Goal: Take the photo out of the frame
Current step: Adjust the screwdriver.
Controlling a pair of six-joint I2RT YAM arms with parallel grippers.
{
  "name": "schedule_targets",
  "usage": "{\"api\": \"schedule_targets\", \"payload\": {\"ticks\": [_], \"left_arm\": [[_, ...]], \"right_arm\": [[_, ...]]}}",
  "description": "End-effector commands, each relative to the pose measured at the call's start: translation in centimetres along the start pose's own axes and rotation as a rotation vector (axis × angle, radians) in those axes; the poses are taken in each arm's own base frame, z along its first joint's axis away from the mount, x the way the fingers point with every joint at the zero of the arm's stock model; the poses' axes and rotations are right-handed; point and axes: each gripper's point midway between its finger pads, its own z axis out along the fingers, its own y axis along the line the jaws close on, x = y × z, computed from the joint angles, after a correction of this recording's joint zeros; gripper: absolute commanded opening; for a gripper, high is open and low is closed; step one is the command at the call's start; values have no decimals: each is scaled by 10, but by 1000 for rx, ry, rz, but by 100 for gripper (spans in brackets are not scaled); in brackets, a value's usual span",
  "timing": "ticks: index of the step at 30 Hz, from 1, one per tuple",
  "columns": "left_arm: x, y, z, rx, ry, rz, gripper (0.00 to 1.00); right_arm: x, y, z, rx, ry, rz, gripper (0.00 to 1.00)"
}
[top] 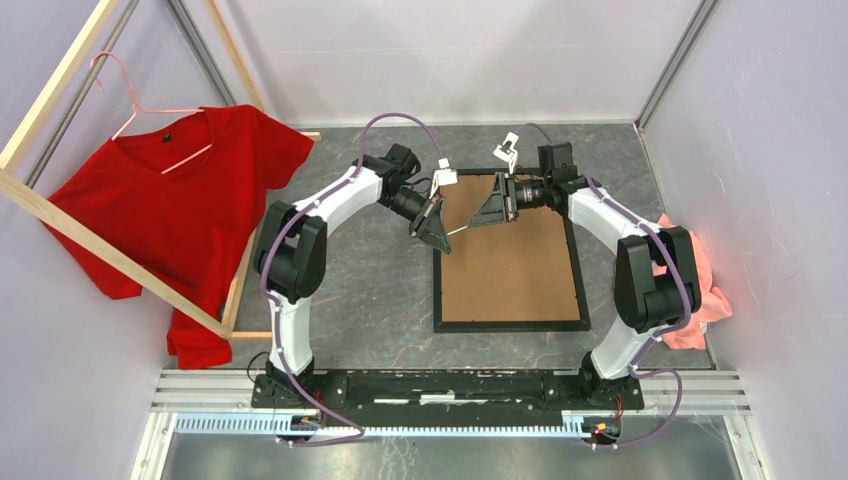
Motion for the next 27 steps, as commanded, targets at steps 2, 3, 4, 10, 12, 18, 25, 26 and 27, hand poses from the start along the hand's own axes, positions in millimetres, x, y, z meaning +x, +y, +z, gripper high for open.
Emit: {"api": "schedule_targets", "payload": {"ticks": [2,3,4,10,12,18,25,26,27], "left_arm": [[-7,4,1,-4,2,74,2],[-8,4,2,-5,2,76,2],[-8,4,1,-8,1,78,2],[-15,10,-2,-26,-9,72,2],[-18,14,-5,-40,-25,69,2],[-27,23,-25,-72,-87,45,2],[-30,25,-31,-87,-113,39,2],[-29,26,-31,-88,-112,38,2],[-29,26,-31,-88,-111,40,2]], "right_arm": [[-1,3,5,-18,5,-44,36],[-1,4,5,-20,7,-49,34],[0,4,5,-18,8,-51,33],[0,5,6,-17,19,-65,10],[0,5,5,-16,21,-64,0],[-1,7,4,-6,35,-91,0],[1,4,4,0,38,-87,5],[0,5,4,-1,38,-90,5],[0,5,4,-1,37,-93,6]]}}
